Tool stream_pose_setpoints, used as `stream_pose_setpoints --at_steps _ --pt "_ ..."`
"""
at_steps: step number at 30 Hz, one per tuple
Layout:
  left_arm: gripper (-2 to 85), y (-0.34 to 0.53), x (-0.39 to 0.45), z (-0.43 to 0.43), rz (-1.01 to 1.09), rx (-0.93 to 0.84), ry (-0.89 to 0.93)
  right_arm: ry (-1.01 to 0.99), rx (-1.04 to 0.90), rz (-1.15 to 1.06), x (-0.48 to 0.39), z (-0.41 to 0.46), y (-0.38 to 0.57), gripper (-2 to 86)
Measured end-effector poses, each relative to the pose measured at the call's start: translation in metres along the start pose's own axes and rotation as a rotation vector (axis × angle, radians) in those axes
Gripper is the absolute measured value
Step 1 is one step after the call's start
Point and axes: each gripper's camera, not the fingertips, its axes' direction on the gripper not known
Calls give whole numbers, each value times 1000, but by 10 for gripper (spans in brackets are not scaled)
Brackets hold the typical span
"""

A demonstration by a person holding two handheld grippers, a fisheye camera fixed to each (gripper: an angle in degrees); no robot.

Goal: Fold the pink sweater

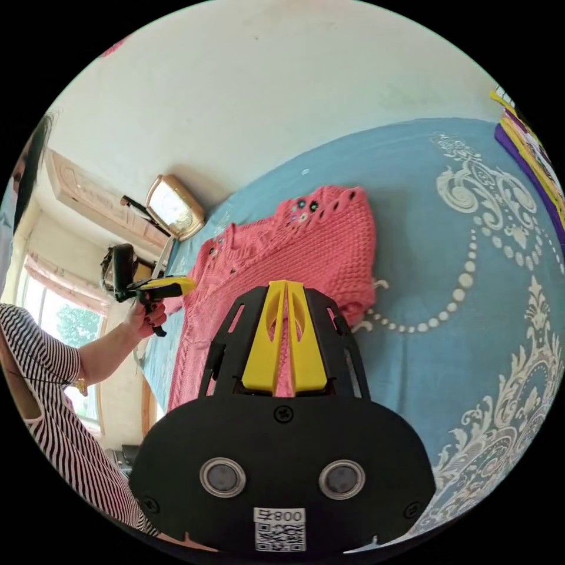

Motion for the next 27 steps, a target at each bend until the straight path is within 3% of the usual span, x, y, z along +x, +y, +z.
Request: stream_pose_setpoints --at_steps 5,9,14,18,21,23,27 --pt "3 -84 14 66 156 -8 7 46 -68 88 17 30 -6 0" --pt "2 -118 -1 116 118 -145 -228 120 -26 48 -2 45 1 1" --pt "2 -105 -19 100 36 -80 -110 83 -50 28 -8 48 -8 0" --pt "2 -91 -6 83 96 -37 -47 58 84 67 -7 21 -11 0" --pt "2 -85 -4 110 131 -198 -172 80 16 96 3 42 -19 0" --pt "2 -77 -7 102 113 -144 -136 -16 -1 116 7 52 -22 0" --pt "2 -36 4 56 143 -81 -64 57 37 67 -17 42 -24 1"
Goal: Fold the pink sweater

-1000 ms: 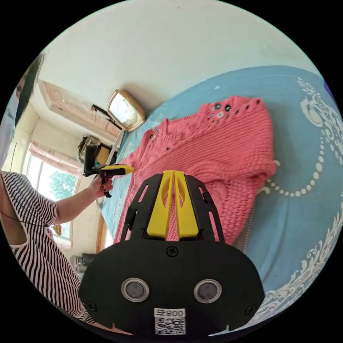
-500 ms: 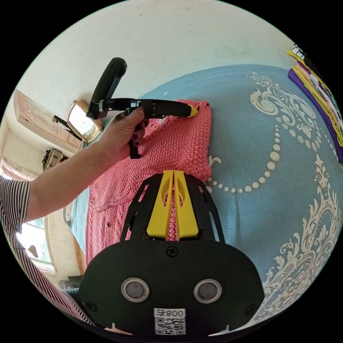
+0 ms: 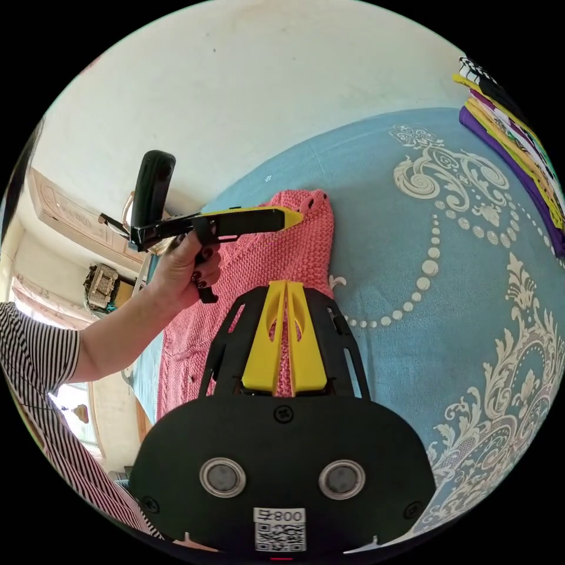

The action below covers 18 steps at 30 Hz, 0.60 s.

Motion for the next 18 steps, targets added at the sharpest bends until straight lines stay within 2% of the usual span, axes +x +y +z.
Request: stream_pose_setpoints --at_steps 2,4,6,9,10,12,13,15,18 --pt "2 24 8 -1 2 -51 -6 -6 -31 -14 -5 6 1 1" --pt "2 45 9 14 -10 -176 -51 -1 -109 -23 -5 27 2 1" --pt "2 72 4 -4 -88 -78 5 -21 -101 -5 -7 26 -1 1" --pt "2 117 9 -45 -174 54 -14 18 -67 -56 -27 17 -2 1" --pt "2 128 9 -49 -194 51 -28 -9 -61 -89 -36 18 -2 1" --pt "2 167 3 -41 -275 -71 -90 -16 -122 -135 -49 34 -3 1" --pt "2 176 1 -43 -283 -34 -47 23 -212 -156 -54 54 -3 2" --pt "2 204 -8 -65 -374 39 31 8 -192 -138 -56 57 -4 1" --pt "3 245 1 -110 -422 144 -97 40 -164 -158 -69 47 -10 1"
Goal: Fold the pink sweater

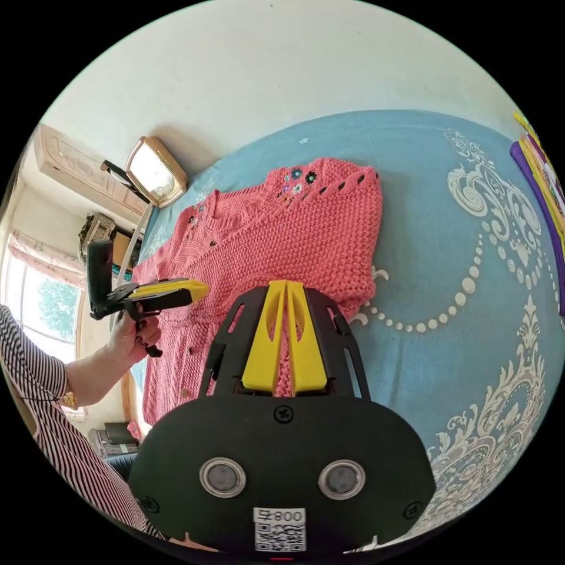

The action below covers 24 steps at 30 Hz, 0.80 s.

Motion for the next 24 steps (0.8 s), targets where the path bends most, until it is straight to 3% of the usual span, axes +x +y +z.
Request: stream_pose_setpoints --at_steps 2,5,6,7,11,14,17,24 --pt "3 23 -11 -21 -40 16 -94 -25 38 -46 -16 -4 -2 1" --pt "3 62 -41 -28 -144 -78 -240 -44 -104 -136 -44 30 -12 1" --pt "3 75 -53 -36 -173 -19 -145 -19 -188 -147 -50 52 -14 1" --pt "3 80 -58 -41 -205 -7 -121 -28 -140 -129 -55 50 -17 1" --pt "4 111 -64 -87 -228 98 -214 -20 -82 -202 -88 40 -28 1" --pt "4 137 -87 -87 -282 6 -207 -127 -157 -319 -130 67 -40 1" --pt "7 167 -108 -112 -363 112 -75 -166 -371 -398 -165 126 -46 1" --pt "52 284 -182 -241 -721 531 -213 -205 -247 -481 -216 117 -64 2"
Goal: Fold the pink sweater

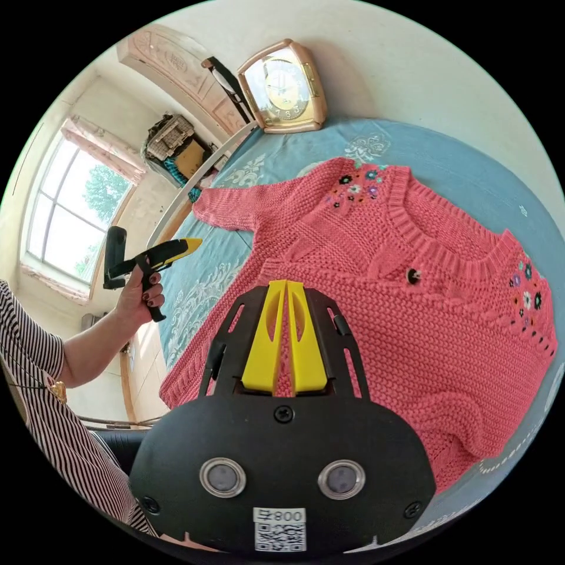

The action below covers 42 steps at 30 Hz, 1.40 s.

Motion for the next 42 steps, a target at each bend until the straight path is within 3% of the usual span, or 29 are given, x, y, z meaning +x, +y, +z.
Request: stream_pose_setpoints --at_steps 5,11,14,17,21,25,33,42 --pt "93 -37 -94 -55 -217 133 -110 -32 -260 -91 -13 63 -38 2" --pt "99 -87 -174 -78 -383 155 -249 -22 -140 -77 -11 26 -56 5" --pt "74 -94 -193 -70 -419 111 -311 -137 -75 -69 -6 13 -74 11" --pt "47 -90 -193 -68 -370 146 -149 -301 -80 -71 2 18 -104 27" --pt "36 -75 -142 -70 -68 151 20 -495 -107 -43 16 34 -150 58" --pt "32 -51 -86 -50 172 41 25 -756 -126 79 40 54 -194 85" --pt "31 5 -31 -3 393 -80 -67 -778 -102 214 68 50 -220 125" --pt "30 42 16 19 525 -68 -142 -820 -140 313 92 37 -216 98"
